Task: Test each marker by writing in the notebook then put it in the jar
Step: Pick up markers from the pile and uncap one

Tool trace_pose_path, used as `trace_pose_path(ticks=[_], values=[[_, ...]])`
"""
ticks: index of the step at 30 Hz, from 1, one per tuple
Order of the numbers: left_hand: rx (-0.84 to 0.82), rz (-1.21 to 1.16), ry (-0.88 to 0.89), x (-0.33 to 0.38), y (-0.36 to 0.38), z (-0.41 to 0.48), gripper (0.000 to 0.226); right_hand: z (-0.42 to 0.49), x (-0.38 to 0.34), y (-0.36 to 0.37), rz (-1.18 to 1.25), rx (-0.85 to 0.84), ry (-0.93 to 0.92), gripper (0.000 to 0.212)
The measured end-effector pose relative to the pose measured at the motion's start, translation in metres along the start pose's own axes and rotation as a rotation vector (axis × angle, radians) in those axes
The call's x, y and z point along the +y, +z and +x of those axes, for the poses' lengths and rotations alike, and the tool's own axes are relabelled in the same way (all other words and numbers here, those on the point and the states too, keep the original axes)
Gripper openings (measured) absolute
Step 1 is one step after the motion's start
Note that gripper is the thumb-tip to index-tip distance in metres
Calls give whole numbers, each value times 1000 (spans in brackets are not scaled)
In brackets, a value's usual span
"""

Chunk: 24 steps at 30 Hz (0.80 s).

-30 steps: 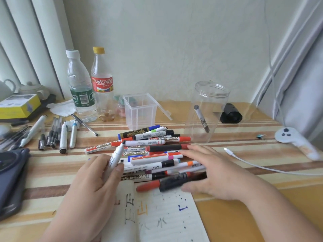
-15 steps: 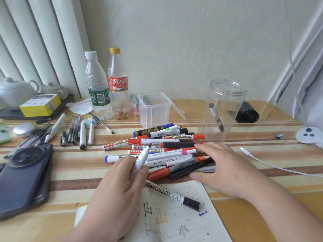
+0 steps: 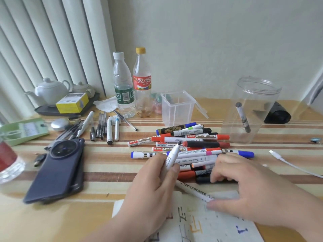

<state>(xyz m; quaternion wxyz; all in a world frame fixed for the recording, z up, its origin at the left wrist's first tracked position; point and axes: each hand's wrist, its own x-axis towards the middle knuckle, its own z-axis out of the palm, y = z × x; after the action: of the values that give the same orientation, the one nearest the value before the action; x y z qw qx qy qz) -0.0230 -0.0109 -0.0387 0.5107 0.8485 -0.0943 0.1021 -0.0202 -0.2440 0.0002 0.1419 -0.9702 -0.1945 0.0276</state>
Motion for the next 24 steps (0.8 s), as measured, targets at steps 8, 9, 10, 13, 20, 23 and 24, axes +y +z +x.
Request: trace_pose_path(ticks=[8,9,10,13,20,23,24], values=[[211,-208,-136,-2,-11,9,29,12,11,10,-67,100,54,15],[274,-226,-168,-5,-14,12,26,12,13,11,-56,117,75,16],[327,-239,-196,-8,-17,16,25,12,14,11,-44,126,88,17],[404,-269,-275,-15,-21,23,28,10,18,12,-19,124,90,20],[319,-207,-206,-12,-16,20,32,26,-2,15,10,318,-46,49],[253,-140,-125,-11,-14,17,31,34,-18,25,-102,89,-27,69],[219,-109,-93,-11,-13,17,28,34,-21,29,-132,39,-32,69]])
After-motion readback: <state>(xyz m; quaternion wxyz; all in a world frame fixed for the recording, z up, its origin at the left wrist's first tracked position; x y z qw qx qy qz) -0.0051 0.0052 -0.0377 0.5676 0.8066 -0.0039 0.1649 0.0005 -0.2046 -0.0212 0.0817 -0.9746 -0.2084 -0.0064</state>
